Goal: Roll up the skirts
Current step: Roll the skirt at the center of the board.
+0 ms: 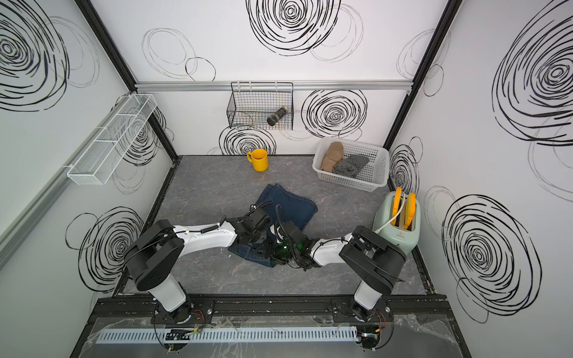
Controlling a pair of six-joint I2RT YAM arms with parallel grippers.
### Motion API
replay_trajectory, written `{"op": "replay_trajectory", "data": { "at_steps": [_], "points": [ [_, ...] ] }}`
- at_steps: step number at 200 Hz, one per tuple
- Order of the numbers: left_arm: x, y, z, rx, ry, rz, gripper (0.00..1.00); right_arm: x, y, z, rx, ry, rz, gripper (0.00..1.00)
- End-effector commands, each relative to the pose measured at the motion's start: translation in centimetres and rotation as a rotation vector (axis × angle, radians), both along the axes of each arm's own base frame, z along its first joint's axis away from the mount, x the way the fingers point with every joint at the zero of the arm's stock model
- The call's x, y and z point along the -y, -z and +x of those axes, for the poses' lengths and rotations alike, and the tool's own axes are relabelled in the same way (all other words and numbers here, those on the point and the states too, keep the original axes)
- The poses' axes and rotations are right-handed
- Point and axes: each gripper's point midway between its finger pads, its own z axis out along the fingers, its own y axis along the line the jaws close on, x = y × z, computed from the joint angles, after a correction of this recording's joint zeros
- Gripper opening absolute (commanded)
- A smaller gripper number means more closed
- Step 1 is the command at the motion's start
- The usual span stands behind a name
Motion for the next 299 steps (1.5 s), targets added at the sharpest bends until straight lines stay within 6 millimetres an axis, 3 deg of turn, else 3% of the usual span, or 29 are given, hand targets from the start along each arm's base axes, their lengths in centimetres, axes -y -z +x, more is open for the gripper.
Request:
{"op": "replay_trajectory", "data": {
  "at_steps": [1,54,86,147,161,188,222,245,276,299],
  "points": [
    [0.0,3.3,-2.6,-0.131,0.041,0.034,0.27,1.8,1.7,0.2,0.054,-0.022,-0.102,0.70],
    [0.3,3.6,-2.7,-0.140,0.052,0.031,0.26,2.8,-1.9,1.1,0.382,-0.099,-0.098,0.76],
    [0.9,3.7,-2.9,-0.148,0.068,0.024,0.26,2.6,-3.8,0.6,0.516,-0.152,-0.014,0.74],
    [2.4,2.7,-2.6,-0.150,0.095,-0.012,0.26,1.9,-1.8,0.3,0.464,-0.182,-0.053,0.69],
    [2.6,2.7,-2.6,-0.155,0.098,-0.017,0.26,1.7,-1.4,0.4,0.437,-0.175,-0.055,0.59],
    [2.9,2.4,-2.5,-0.158,0.101,-0.027,0.27,2.3,-0.1,0.7,0.323,-0.124,-0.050,0.23],
    [3.4,1.8,-2.3,-0.159,0.108,-0.042,0.28,3.3,0.0,0.8,0.189,-0.024,0.032,0.02],
    [3.6,-0.2,-1.6,-0.141,0.107,-0.071,0.37,4.5,-0.4,1.0,0.068,0.076,0.112,0.00],
    [2.7,-5.9,0.7,-0.043,0.072,-0.119,0.61,6.1,0.5,0.8,-0.084,0.178,0.127,0.00],
    [1.1,-9.3,2.3,0.004,0.036,-0.156,0.70,7.1,1.1,0.7,-0.143,0.234,0.136,0.00]
  ]
}}
